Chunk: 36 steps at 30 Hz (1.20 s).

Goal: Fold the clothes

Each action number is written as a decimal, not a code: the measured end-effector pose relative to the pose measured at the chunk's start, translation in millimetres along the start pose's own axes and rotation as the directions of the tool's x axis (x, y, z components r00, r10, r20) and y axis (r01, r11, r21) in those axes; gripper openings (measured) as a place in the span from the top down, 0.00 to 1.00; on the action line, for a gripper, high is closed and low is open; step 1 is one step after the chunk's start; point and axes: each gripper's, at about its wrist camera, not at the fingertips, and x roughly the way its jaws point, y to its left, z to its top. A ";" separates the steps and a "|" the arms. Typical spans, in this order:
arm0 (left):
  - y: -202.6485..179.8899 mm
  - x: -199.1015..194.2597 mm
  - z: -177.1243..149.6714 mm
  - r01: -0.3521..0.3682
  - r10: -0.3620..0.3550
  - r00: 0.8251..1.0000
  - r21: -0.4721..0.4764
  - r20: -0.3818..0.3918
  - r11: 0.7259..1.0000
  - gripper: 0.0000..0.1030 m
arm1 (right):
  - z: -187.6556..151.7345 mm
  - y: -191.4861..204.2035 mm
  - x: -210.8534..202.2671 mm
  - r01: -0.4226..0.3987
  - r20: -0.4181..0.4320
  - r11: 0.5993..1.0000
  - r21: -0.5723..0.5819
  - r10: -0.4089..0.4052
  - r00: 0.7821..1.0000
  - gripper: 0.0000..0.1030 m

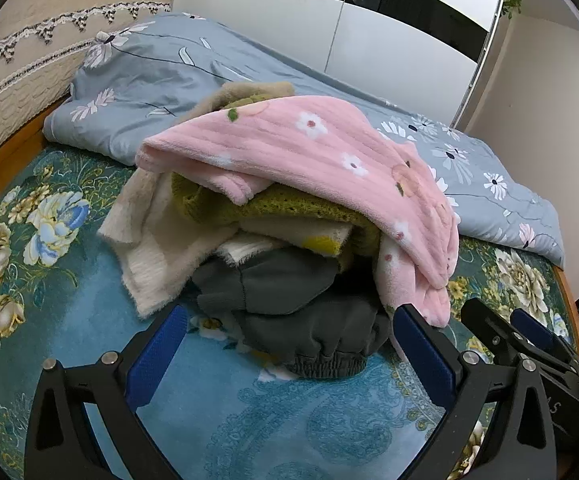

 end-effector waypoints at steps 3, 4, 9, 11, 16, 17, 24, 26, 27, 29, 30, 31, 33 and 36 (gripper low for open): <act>-0.7 0.5 -0.8 0.011 -0.011 1.000 0.005 -0.005 1.000 0.00 | -0.4 -2.0 0.5 -0.001 -0.008 1.000 0.005 0.001 1.000 0.00; -0.8 1.0 -1.0 0.022 -0.022 1.000 0.007 -0.007 1.000 0.00 | -0.4 -2.7 1.0 0.000 -0.011 1.000 0.006 0.000 1.000 0.00; -1.9 4.9 -2.1 0.041 -0.041 0.999 0.010 -0.016 0.999 0.00 | 0.4 -7.3 5.3 -0.013 -0.025 1.000 0.019 0.013 1.000 0.00; 0.5 7.1 -2.2 0.037 -0.037 0.999 0.008 -0.016 0.999 0.00 | 2.1 -14.5 9.6 -0.036 -0.028 0.998 0.057 0.037 0.999 0.00; 21.3 14.3 -4.9 0.023 -0.023 1.000 -0.028 -0.018 0.999 0.00 | 8.9 -50.5 43.9 -0.097 -0.092 0.962 0.257 0.124 0.988 0.00; 25.7 15.7 -5.7 0.017 -0.018 1.000 -0.033 -0.018 0.999 0.00 | 9.8 -56.8 52.0 -0.101 -0.101 0.951 0.293 0.136 0.986 0.00; 50.4 24.3 -9.6 -0.003 0.002 1.000 -0.038 -0.023 0.999 0.00 | 22.3 -93.0 107.1 -0.131 -0.092 0.839 0.528 0.210 0.973 0.04; 58.0 25.8 -10.9 -0.005 0.003 1.000 -0.050 -0.025 0.999 0.00 | 27.2 -98.0 122.3 -0.142 -0.087 0.809 0.570 0.231 0.969 0.10; 61.3 26.2 -11.6 -0.005 0.003 1.000 -0.058 -0.027 0.998 0.00 | 29.5 -98.9 129.2 -0.143 -0.090 0.797 0.586 0.239 0.967 0.14; 67.9 27.1 -12.8 -0.005 0.003 1.000 -0.074 -0.030 0.997 0.00 | 32.4 -99.2 143.3 -0.146 -0.095 0.770 0.622 0.260 0.961 0.19; 71.3 27.2 -13.7 -0.006 0.003 0.999 -0.078 -0.033 0.997 0.00 | 33.0 -98.7 151.1 -0.151 -0.097 0.751 0.643 0.275 0.957 0.22; 74.7 27.2 -14.5 -0.007 0.004 0.999 -0.083 -0.035 0.997 0.00 | 32.6 -98.8 155.3 -0.152 -0.092 0.730 0.667 0.283 0.955 0.23; 80.7 26.3 -15.4 -0.017 0.014 0.999 -0.086 -0.038 0.996 0.00 | 31.6 -99.4 162.5 -0.155 -0.078 0.683 0.713 0.297 0.952 0.29; 91.2 23.0 -16.1 -0.034 0.030 0.999 -0.098 -0.040 0.995 0.00 | 32.2 -99.7 166.2 -0.168 -0.044 0.617 0.769 0.313 0.949 0.62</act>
